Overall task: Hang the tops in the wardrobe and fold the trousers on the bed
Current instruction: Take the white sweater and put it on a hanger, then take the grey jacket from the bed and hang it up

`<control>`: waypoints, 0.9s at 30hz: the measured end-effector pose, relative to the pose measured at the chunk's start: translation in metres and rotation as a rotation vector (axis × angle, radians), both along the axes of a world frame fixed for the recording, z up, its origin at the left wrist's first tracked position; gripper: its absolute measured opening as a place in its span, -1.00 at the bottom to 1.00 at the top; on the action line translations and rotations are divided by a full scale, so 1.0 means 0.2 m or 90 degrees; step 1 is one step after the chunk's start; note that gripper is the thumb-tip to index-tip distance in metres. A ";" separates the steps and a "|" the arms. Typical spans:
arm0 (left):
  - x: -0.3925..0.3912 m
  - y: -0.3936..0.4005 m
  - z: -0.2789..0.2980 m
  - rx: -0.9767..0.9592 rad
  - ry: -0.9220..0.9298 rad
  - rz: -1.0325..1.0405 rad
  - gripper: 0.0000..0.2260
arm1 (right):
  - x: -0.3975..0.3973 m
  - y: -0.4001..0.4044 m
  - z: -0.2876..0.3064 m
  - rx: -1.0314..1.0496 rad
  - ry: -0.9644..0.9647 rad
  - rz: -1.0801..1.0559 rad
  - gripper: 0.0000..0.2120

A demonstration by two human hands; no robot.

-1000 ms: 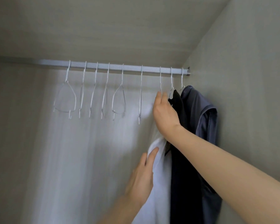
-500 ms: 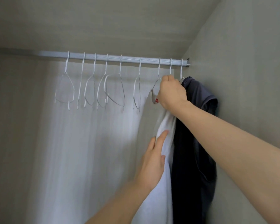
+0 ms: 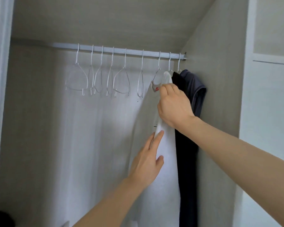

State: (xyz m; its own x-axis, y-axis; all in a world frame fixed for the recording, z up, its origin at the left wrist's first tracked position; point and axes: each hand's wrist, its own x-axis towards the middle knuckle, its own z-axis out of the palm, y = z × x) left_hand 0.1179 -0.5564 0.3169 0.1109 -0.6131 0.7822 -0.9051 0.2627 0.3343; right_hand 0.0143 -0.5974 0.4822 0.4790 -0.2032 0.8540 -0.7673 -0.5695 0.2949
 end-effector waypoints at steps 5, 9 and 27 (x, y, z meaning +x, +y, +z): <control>0.07 0.29 -0.25 0.064 0.006 0.013 -0.34 | -0.11 0.21 -0.38 0.057 0.054 0.074 -0.51; 0.12 0.59 -0.40 0.123 0.022 0.136 -0.39 | -0.13 0.37 -0.64 0.109 0.113 0.149 -0.50; -1.00 2.41 -1.37 0.055 0.477 0.819 -0.73 | -0.25 1.53 -1.87 0.401 0.425 0.872 -0.56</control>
State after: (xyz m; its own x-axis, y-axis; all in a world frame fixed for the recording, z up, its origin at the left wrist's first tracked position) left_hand -0.0827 -0.0742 0.0421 0.9476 0.1740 0.2679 -0.1110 -0.6070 0.7870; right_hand -0.0351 -0.2916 0.1072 0.8094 0.4410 0.3879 0.5358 -0.8250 -0.1800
